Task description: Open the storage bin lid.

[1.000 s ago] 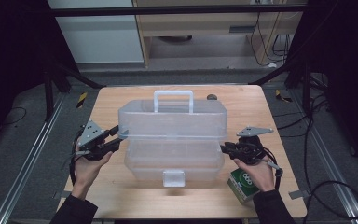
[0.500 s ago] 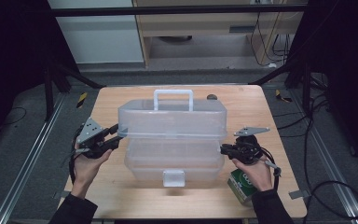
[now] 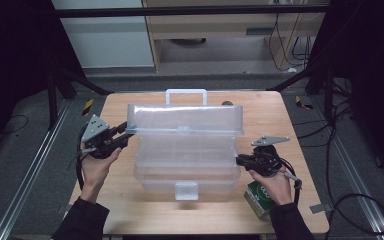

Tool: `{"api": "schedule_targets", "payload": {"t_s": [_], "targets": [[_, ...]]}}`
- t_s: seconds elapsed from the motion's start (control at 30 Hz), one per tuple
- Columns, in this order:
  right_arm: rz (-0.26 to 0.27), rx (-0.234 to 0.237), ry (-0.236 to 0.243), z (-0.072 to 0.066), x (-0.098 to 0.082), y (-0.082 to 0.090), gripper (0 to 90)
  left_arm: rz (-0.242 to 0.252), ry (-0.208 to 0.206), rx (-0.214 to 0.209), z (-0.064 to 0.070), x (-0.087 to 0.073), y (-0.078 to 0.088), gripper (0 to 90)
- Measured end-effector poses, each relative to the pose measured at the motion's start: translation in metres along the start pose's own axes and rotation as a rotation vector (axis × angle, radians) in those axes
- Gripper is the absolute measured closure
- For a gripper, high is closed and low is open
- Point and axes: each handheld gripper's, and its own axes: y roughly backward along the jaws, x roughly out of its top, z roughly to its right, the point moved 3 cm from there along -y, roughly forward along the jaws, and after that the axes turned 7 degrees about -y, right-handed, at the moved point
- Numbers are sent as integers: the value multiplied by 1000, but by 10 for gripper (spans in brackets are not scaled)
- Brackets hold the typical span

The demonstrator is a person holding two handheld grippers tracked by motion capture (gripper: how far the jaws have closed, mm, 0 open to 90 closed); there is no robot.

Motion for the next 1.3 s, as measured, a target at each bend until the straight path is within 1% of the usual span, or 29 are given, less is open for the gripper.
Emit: {"api": "schedule_targets", "payload": {"t_s": [0.07,0.13,0.17,0.2,0.3,0.33,0.43,0.6,0.63,0.8,0.83,0.9,1.0,1.07,1.3], "targets": [[0,0,0,0,0,0,781,8,6,3,-1,3,-2,684],[1,-2,-3,0,0,0,781,7,21,5,-3,5,-4,687],[1,-4,-4,1,-1,0,781,-6,29,12,-4,7,-4,688],[1,0,-7,1,-1,0,781,-6,29,12,-4,7,-4,690],[4,9,-16,2,-1,0,781,-16,18,21,-5,10,-6,695],[3,8,-15,2,-1,0,781,-25,11,28,-6,12,-7,702],[1,8,-15,2,0,0,781,-33,5,34,-7,14,-8,706],[3,11,-12,2,-1,0,780,-47,5,50,-11,19,-13,722],[3,14,-11,3,-1,0,779,-55,-1,57,-12,22,-14,730],[3,13,-10,3,-1,0,779,-62,1,74,-14,27,-19,741],[1,11,-9,2,-1,0,779,-72,-2,78,-16,29,-21,746],[1,11,-10,2,-1,0,779,-76,-2,81,-18,30,-22,746],[3,13,-10,3,-1,0,779,-80,11,73,-20,34,-26,747],[3,11,-7,2,-1,0,779,-92,8,72,-22,36,-28,748],[5,12,-5,2,-1,0,778,-99,17,77,-27,41,-35,752]]}}
